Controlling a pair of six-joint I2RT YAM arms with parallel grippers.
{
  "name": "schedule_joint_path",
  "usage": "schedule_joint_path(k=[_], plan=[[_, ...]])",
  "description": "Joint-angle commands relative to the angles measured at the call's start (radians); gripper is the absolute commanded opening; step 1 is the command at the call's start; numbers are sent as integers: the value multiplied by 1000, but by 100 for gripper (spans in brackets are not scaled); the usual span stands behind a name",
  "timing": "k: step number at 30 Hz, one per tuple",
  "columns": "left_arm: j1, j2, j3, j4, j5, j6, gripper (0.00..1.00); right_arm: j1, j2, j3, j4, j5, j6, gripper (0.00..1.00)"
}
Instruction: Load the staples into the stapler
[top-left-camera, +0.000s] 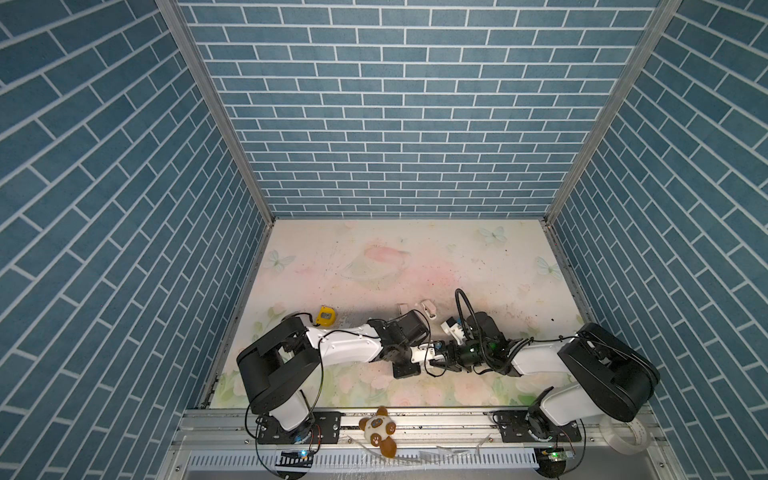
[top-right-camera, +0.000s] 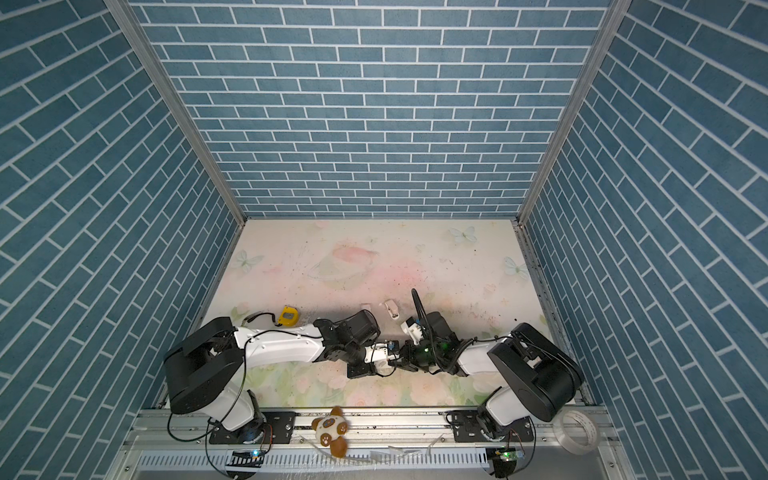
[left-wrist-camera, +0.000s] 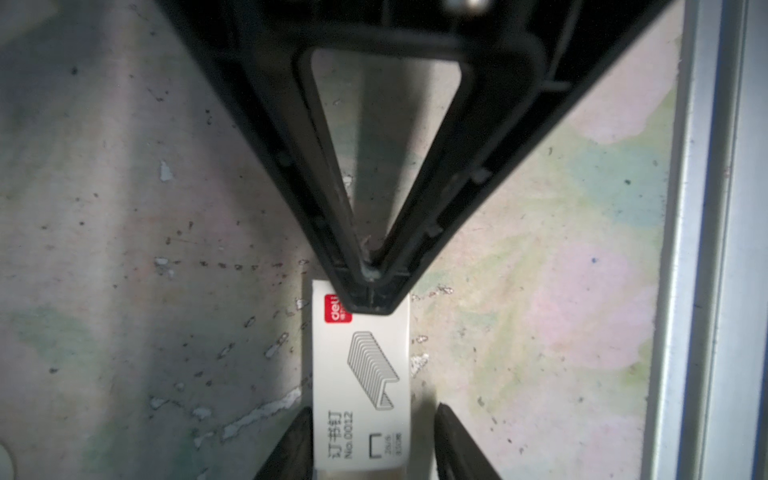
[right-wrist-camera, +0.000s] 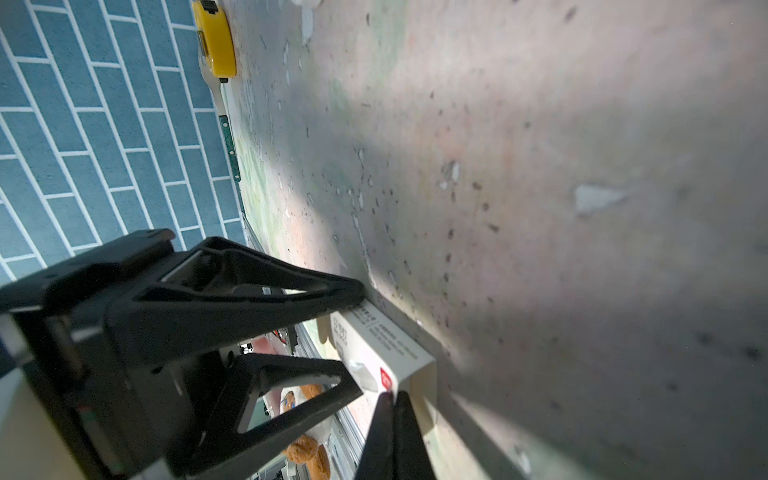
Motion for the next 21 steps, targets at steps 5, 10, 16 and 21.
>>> schedule_joint_path(k=[5,10,16,21], plan=[[-7,7,-8,-15,11,1,48,-28,-65,-12,-112,31,-71,0],[-7,22,1,-23,13,1,45,-40,-84,-18,-129,24,-78,0],[-7,33,4,-23,11,1,39,-45,-81,-23,-124,19,-78,0],[-7,40,8,-26,10,1,32,-46,-80,-24,-118,16,-75,0]])
